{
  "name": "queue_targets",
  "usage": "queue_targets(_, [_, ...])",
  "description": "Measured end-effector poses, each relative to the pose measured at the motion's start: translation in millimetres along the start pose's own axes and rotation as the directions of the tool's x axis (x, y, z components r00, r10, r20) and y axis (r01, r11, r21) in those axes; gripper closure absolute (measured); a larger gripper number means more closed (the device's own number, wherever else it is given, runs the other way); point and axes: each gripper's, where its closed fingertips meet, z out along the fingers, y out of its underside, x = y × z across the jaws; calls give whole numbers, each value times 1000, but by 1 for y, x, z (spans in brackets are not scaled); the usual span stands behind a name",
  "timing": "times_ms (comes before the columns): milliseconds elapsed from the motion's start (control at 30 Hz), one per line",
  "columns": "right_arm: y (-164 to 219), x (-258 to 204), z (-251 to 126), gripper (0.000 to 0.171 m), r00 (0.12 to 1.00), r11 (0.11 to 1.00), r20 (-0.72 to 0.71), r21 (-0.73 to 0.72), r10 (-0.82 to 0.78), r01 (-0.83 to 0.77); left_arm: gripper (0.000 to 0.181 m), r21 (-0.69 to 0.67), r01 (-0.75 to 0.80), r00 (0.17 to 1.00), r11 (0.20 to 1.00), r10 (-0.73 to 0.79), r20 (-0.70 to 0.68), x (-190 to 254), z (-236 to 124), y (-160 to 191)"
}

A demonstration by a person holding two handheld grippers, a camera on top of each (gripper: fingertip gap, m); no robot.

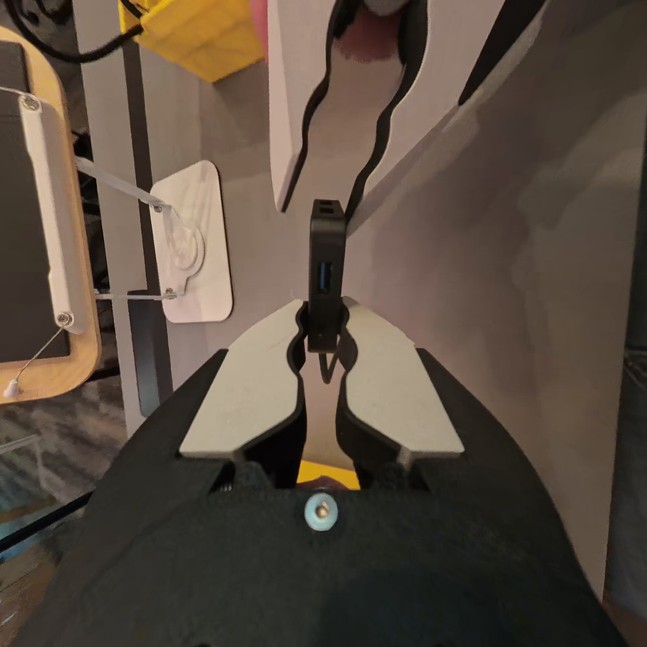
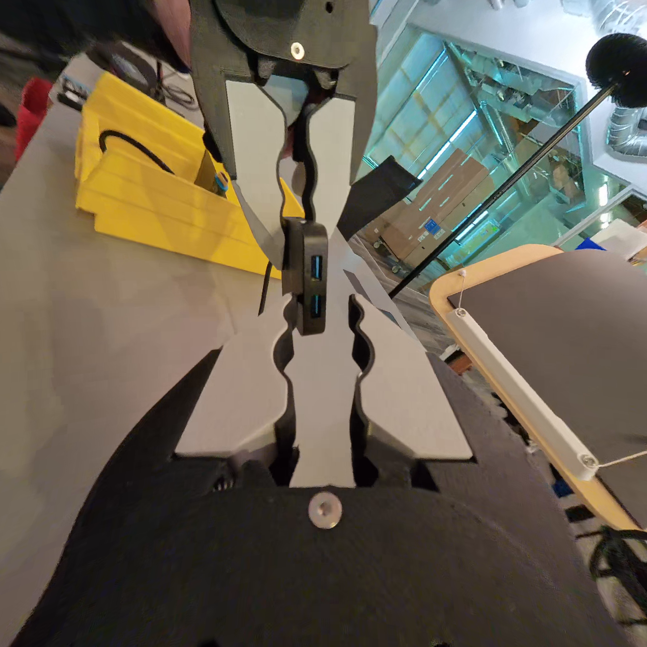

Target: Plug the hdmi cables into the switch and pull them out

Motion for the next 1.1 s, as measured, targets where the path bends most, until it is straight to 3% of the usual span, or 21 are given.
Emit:
queue_targets(67, [-3,3,-3,141,998,998,20,35,55,-55,168,71,19,1000,997,-18,-20,2,-5,-6])
queue_targets(167, [-10,0,-5,154,988,986,77,91,130,-137,168,198,52,998,979,-47,-29,1,-13,-19])
queue_targets(300, [-12,-6,-6,157,975,981,150,74,166,-178,167,280,109,993,954,-88,-84,3,-15,-22])
queue_targets(400, [-4,-7,-3,160,990,997,128,-61,63,-56,154,175,80,997,981,-78,-19,-3,-9,-9])
queue_targets(533, [8,-5,-1,160,988,960,123,-254,-89,118,139,99,-15,998,995,9,62,-2,-8,-17])
queue_targets(600, [1,-8,0,160,984,954,145,-269,-98,135,146,0,-75,992,997,75,104,-2,-2,-14])
queue_targets(667, [-6,-9,0,160,981,950,149,-268,-122,159,168,-79,-121,982,989,131,138,-2,2,-10])
queue_targets(733, [-12,-3,0,158,981,950,91,-248,-173,190,167,-91,-113,976,989,127,177,-7,0,-11])
queue_targets(900, [-21,7,-6,143,998,997,59,-78,-4,9,168,129,-38,986,991,16,167,-9,-15,-28])
queue_targets(1000, [-21,8,-6,154,998,1000,69,-30,-1,3,167,277,5,992,961,-39,119,-7,-26,-41])
queue_targets(1100, [-27,6,-8,157,996,1000,93,0,0,0,167,343,28,996,939,-57,75,-4,-28,-43])
